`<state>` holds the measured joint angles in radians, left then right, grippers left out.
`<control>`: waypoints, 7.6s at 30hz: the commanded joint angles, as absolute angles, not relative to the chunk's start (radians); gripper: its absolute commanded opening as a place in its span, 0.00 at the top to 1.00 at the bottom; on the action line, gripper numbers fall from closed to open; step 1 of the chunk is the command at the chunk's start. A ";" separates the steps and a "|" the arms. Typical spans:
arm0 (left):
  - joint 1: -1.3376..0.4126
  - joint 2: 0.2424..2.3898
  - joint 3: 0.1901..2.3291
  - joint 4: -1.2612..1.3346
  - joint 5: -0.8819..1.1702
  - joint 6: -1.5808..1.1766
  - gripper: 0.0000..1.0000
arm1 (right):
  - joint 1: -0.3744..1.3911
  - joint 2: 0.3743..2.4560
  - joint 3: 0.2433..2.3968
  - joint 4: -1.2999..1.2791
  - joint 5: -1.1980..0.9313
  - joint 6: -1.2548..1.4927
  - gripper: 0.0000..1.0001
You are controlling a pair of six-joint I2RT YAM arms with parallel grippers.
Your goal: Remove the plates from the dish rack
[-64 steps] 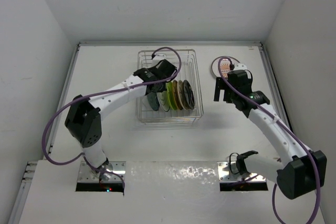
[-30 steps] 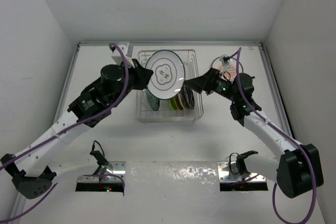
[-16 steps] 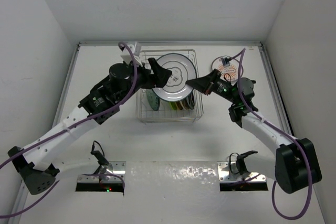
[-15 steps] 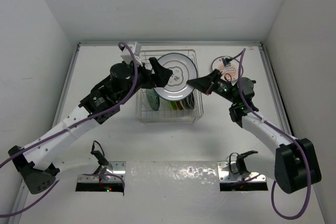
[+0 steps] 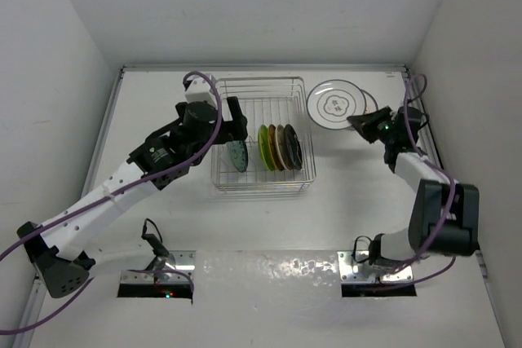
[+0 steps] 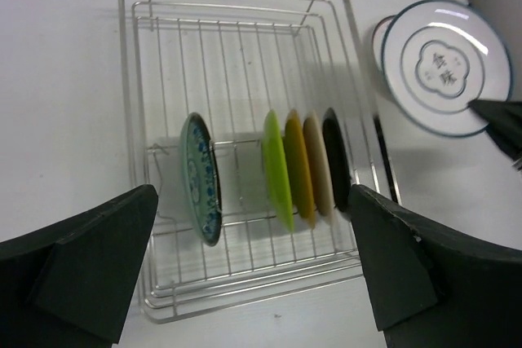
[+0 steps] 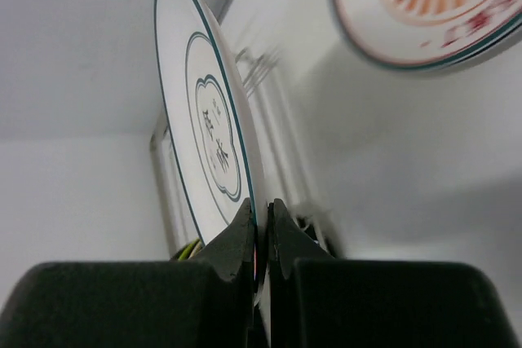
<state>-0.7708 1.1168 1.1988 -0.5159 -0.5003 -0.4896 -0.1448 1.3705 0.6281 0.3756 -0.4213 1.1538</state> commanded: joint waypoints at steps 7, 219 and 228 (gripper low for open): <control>-0.773 1.077 1.161 -0.583 -0.541 -0.414 0.00 | -0.261 1.784 0.971 0.330 -0.425 1.126 0.94; -0.594 0.925 0.861 -0.647 -0.666 -0.383 0.00 | 0.325 1.302 1.063 -0.572 0.387 0.344 1.00; -0.595 0.925 0.859 -0.643 -0.658 -0.380 0.00 | 0.322 1.365 0.945 -0.509 0.402 0.368 0.96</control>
<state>-0.6048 0.9367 0.8673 -0.6765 -0.6636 -0.3931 0.3241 1.3632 0.9600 -0.5713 0.3897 0.3626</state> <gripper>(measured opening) 0.999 0.016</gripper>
